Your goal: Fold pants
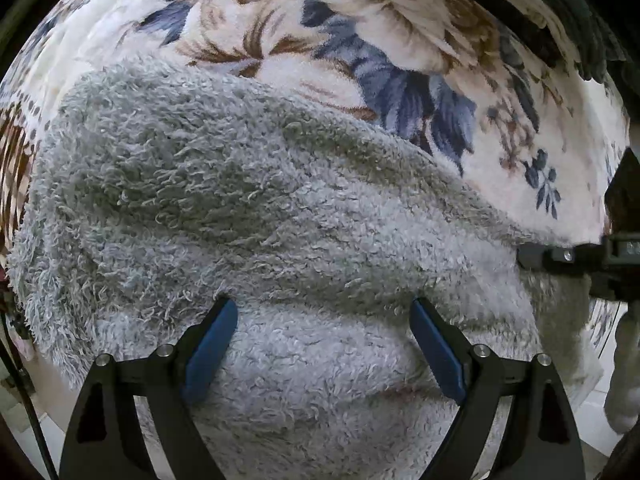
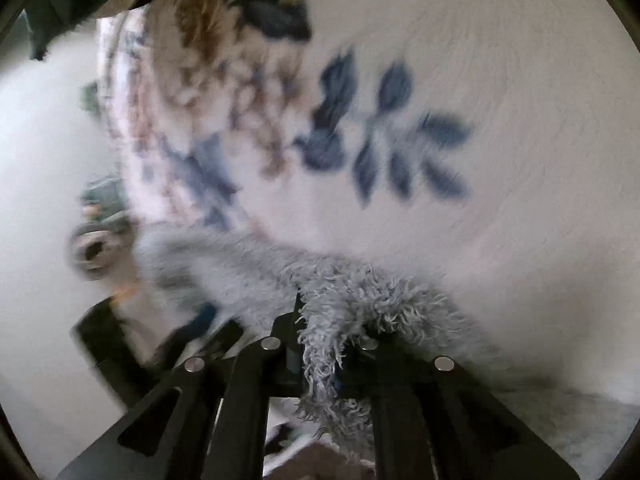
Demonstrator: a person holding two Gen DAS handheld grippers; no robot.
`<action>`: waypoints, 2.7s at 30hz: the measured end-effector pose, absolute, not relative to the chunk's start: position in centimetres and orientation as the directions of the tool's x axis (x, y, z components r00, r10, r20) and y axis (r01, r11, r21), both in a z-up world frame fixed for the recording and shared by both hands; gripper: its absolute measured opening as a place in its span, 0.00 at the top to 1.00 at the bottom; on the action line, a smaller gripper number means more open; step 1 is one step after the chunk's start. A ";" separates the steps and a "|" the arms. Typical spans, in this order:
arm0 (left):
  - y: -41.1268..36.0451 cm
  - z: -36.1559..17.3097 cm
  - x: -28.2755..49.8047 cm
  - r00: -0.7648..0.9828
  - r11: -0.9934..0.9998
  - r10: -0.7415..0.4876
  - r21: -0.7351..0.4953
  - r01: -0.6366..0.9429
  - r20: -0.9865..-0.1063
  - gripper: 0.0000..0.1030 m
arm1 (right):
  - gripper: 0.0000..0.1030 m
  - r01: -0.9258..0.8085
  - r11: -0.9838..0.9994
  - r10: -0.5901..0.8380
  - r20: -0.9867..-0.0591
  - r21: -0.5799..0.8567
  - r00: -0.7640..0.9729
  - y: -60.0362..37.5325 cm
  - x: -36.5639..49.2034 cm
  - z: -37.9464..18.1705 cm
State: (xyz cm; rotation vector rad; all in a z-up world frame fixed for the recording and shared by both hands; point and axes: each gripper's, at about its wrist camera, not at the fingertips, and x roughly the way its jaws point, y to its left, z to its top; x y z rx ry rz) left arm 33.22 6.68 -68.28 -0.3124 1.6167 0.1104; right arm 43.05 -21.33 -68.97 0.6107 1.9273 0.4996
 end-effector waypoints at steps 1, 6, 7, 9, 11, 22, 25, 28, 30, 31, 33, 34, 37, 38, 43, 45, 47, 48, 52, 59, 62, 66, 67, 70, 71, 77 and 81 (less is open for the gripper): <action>6.8 -68.1 33.1 -0.037 0.953 -0.145 -0.129 -0.273 -0.989 0.15 | 0.92 0.180 0.790 0.611 -0.727 0.586 -0.312 -21.4 43.9 -67.7; 6.7 -67.8 33.1 -0.029 0.953 -0.156 -0.142 -0.268 -0.987 0.15 | 0.92 0.069 0.869 0.483 -0.810 0.490 -0.334 -20.2 45.6 -67.4; 6.7 -68.0 33.1 -0.036 0.953 -0.158 -0.143 -0.268 -0.987 0.15 | 0.91 0.066 0.874 0.471 -0.808 0.481 -0.353 -19.7 44.9 -67.3; 6.8 -68.1 33.2 -0.041 0.952 -0.162 -0.146 -0.270 -0.986 0.15 | 0.89 0.073 0.878 0.463 -0.803 0.472 -0.376 -19.2 44.7 -66.8; 6.9 -68.1 33.2 -0.037 0.951 -0.166 -0.150 -0.271 -0.985 0.15 | 0.83 0.058 0.902 0.422 -0.840 0.429 -0.341 -19.6 44.8 -65.5; 7.7 -66.3 32.2 -0.028 0.947 -0.182 -0.168 -0.274 -0.983 0.15 | 0.48 -0.027 0.917 0.358 -0.851 0.398 -0.384 -20.1 40.9 -65.4; 7.6 -64.8 31.2 -0.006 0.949 -0.172 -0.164 -0.269 -0.985 0.15 | 0.48 0.120 0.967 0.244 -0.950 0.224 -0.193 -24.0 42.4 -65.6; 8.4 -63.0 29.1 0.029 0.942 -0.177 -0.177 -0.286 -0.984 0.15 | 0.48 0.254 0.888 0.413 -0.908 0.383 -0.075 -26.5 40.1 -62.5; 9.4 -61.9 27.5 0.042 0.930 -0.184 -0.188 -0.316 -0.982 0.15 | 0.42 0.278 0.862 0.442 -0.897 0.423 -0.005 -27.5 35.5 -59.4; 10.4 -61.3 26.3 0.047 0.920 -0.182 -0.187 -0.344 -0.982 0.15 | 0.33 0.300 0.855 0.441 -0.897 0.423 0.008 -27.9 33.3 -58.7; 12.3 -60.9 24.2 0.046 0.896 -0.180 -0.183 -0.405 -0.983 0.15 | 0.31 0.391 0.820 0.454 -0.891 0.419 0.005 -28.7 27.2 -58.3; 13.0 -60.9 23.5 0.039 0.883 -0.179 -0.178 -0.434 -0.983 0.15 | 0.31 0.426 0.804 0.463 -0.886 0.415 -0.011 -29.0 25.3 -58.9; 15.5 -62.1 22.3 0.022 0.829 -0.199 -0.181 -0.528 -0.980 0.15 | 0.31 0.622 0.674 0.547 -0.835 0.399 -0.058 -29.5 17.5 -62.5; 16.3 -62.7 22.2 0.016 0.812 -0.211 -0.185 -0.554 -0.977 0.17 | 0.31 0.692 0.618 0.562 -0.825 0.372 -0.059 -30.0 15.0 -64.1; 18.9 -64.8 22.1 0.064 0.742 -0.265 -0.246 -0.624 -0.962 0.78 | 0.64 0.840 0.408 0.565 -0.822 0.358 0.076 -31.4 9.7 -67.7; 19.2 -65.1 22.4 0.096 0.756 -0.235 -0.244 -0.608 -0.967 0.88 | 0.90 0.843 0.412 0.524 -0.847 0.347 0.092 -31.4 9.3 -68.1; 19.1 -64.8 22.3 0.118 0.766 -0.213 -0.241 -0.596 -0.970 0.94 | 0.94 0.831 0.434 0.493 -0.864 0.348 0.104 -31.3 9.1 -67.4; 19.1 -64.6 22.3 0.125 0.767 -0.207 -0.240 -0.594 -0.970 0.94 | 0.94 0.810 0.466 0.473 -0.874 0.356 0.112 -30.8 9.1 -66.5; 19.6 -62.4 22.0 0.150 0.784 -0.180 -0.234 -0.575 -0.972 0.94 | 0.94 0.735 0.581 0.436 -0.896 0.350 0.082 -28.1 8.6 -63.9; 18.6 -62.7 22.6 0.060 0.880 -0.111 -0.126 -0.457 -0.992 0.88 | 0.79 0.744 0.553 0.536 -0.844 0.376 0.028 -26.6 8.2 -68.1; 14.1 -60.3 23.3 0.078 0.948 -0.042 -0.064 -0.311 -0.996 0.59 | 0.24 0.723 0.508 0.579 -0.807 0.468 0.116 -27.4 7.9 -67.1; 5.5 -58.3 23.1 0.099 0.995 -0.024 -0.033 -0.089 -0.995 0.13 | 0.23 0.689 0.499 0.545 -0.808 0.526 0.222 -31.2 4.5 -64.0; 3.3 -58.2 22.8 0.107 0.998 -0.029 -0.034 -0.045 -0.994 0.13 | 0.23 0.699 0.491 0.527 -0.816 0.520 0.238 -32.5 4.4 -63.9; -3.1 -59.2 22.5 0.078 0.996 -0.082 -0.079 0.047 -0.994 0.13 | 0.23 0.776 0.408 0.373 -0.863 0.481 0.340 -39.3 0.6 -61.7; -4.1 -59.3 22.6 0.067 0.993 -0.104 -0.101 0.056 -0.992 0.13 | 0.23 0.797 0.384 0.316 -0.877 0.467 0.361 -41.5 -0.6 -61.2; -17.0 -64.1 22.6 -0.031 0.972 -0.114 -0.118 0.202 -0.993 0.13 | 0.23 0.848 0.180 0.100 -0.867 0.498 0.488 -55.8 -7.3 -61.6; -21.6 -68.1 23.1 -0.053 0.960 0.001 -0.014 0.281 -0.999 0.11 | 0.23 0.820 0.094 0.130 -0.823 0.565 0.553 -59.5 -9.0 -65.3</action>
